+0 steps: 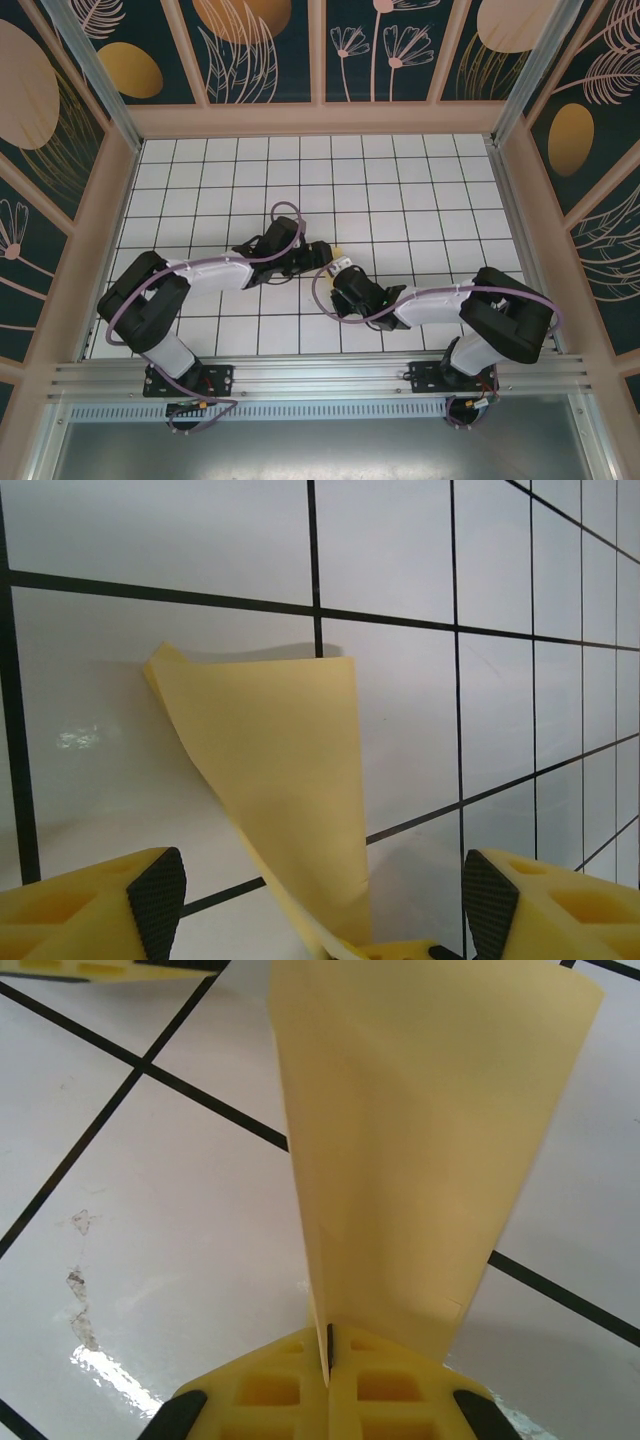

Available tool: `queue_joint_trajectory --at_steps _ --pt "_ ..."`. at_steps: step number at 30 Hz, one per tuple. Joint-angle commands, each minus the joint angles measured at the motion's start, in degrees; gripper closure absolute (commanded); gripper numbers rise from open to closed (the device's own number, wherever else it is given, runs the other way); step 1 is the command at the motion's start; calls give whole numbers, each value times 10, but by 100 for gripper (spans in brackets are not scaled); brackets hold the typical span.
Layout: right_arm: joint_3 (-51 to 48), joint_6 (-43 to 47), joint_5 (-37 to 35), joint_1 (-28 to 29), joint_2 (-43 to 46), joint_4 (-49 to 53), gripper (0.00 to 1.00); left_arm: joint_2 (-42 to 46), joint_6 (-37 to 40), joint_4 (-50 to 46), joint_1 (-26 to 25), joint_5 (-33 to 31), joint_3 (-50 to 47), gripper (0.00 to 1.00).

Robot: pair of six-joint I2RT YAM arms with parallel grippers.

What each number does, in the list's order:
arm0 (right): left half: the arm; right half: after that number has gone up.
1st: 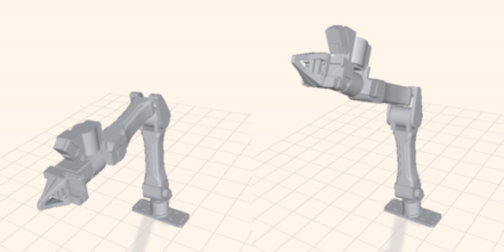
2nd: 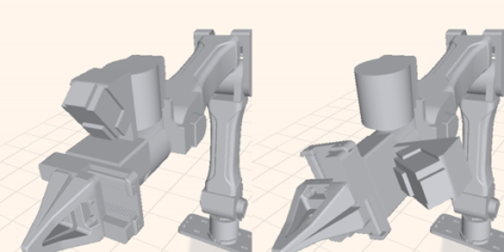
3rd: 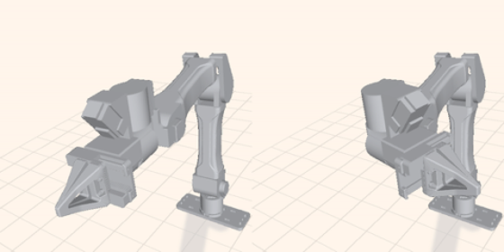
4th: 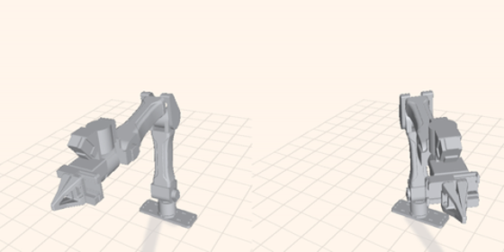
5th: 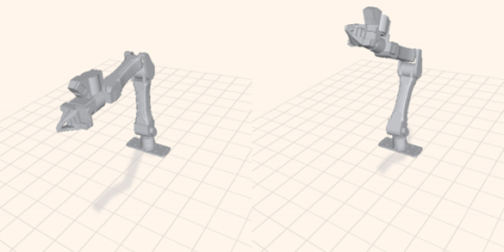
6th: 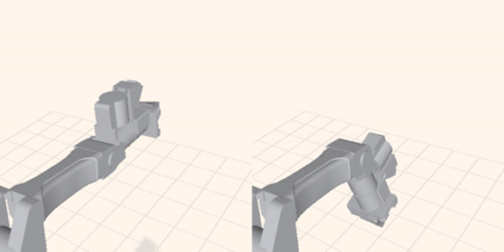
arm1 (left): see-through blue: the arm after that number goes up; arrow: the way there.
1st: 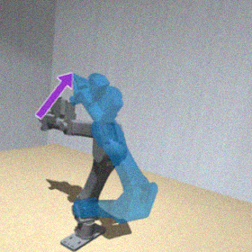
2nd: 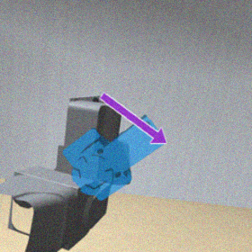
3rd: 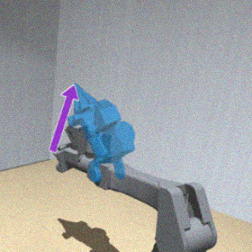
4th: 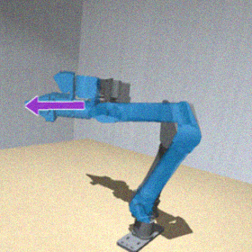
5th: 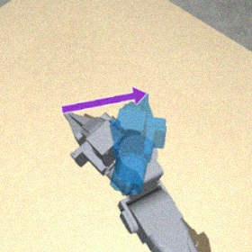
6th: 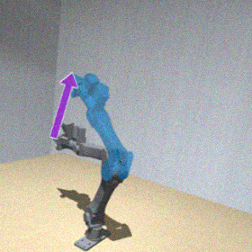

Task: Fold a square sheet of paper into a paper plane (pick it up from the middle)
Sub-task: Fold the wing for the fifth time at the center of the table.

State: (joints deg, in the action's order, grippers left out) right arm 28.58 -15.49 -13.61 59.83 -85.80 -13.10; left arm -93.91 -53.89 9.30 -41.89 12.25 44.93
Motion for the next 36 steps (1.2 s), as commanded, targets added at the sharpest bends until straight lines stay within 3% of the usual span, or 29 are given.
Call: queue_joint_trajectory --at_steps 1,6,13,25,36 --pt "14 12 -19 9 -14 7 96 -28 -12 26 2 25 -1 27" --pt "14 21 -28 18 -16 4 95 -61 -8 32 2 42 19 33" --pt "19 39 -43 31 -19 8 93 -79 4 14 3 52 34 51" --pt "43 9 -19 34 8 67 80 -71 19 -11 3 39 40 81" --pt "123 -101 -7 34 -15 225 74 -74 25 -21 3 37 44 84"
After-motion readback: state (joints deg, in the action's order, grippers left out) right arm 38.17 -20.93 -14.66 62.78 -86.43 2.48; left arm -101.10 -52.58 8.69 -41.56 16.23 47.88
